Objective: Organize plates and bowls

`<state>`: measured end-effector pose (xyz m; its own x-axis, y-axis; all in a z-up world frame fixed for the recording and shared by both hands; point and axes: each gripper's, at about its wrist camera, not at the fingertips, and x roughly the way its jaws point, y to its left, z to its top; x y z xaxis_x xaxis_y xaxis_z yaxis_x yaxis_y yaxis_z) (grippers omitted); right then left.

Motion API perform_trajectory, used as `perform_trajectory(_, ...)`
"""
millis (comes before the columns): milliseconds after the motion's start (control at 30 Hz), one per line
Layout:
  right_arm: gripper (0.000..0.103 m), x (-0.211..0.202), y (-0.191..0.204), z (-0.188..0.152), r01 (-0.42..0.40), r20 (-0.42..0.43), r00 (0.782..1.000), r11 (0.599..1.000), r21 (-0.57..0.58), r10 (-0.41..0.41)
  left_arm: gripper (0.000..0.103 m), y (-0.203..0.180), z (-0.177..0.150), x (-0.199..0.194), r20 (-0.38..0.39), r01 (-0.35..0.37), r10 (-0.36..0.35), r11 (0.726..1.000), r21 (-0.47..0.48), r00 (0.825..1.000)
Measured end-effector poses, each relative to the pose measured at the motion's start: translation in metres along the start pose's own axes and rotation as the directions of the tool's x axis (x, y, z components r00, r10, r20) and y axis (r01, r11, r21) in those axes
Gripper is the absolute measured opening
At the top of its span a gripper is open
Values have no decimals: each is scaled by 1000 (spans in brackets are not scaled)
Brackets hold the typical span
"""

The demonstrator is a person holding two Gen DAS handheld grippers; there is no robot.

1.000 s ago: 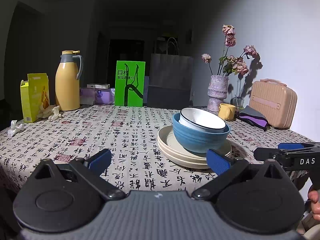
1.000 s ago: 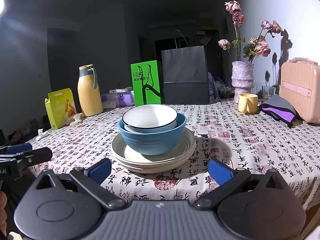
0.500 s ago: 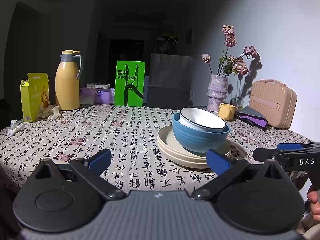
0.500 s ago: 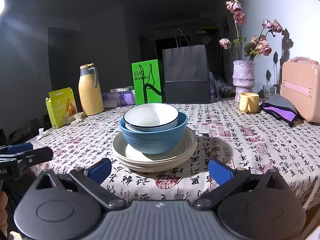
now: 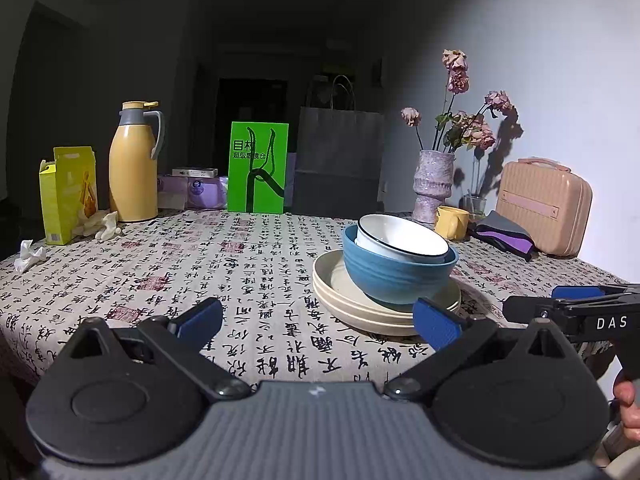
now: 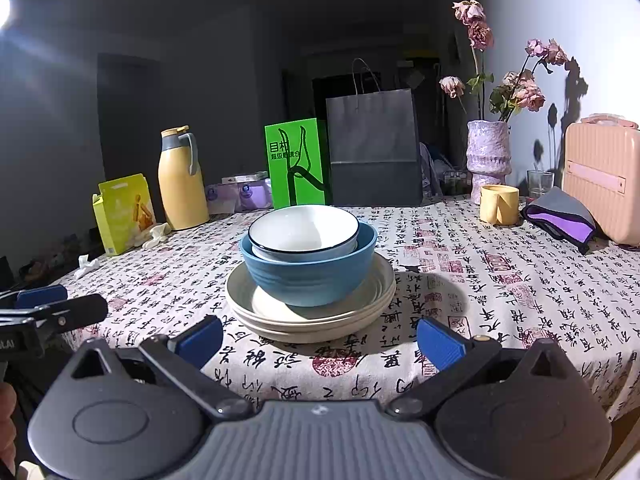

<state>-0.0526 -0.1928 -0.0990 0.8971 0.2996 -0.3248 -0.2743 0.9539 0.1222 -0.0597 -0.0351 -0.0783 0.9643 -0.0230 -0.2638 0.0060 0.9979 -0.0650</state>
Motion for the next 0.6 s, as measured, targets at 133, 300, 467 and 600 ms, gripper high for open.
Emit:
perform_trajectory(133,103,0,0,0,-1,-1,1000,1000,-1,1,103,0,-1,-1,-2,3,-3,1000,0,1000)
perform_trajectory(300,103,0,0,0,0,-1,1000,1000,-1,0,103,0,-1,-1,-4,4,-4,1000,-1,1000)
perform_trajectory(467,103,0,1,-1,-1,-2,1000,1000,-2,1,103,1,-1,0,-5,5,-5,1000,-1,1000)
perform_trajectory(600,103,0,1,-1,-1,-3,1000,1000,-2,1,103,2,-2,1,-8,8,-8,1000,-5,1000)
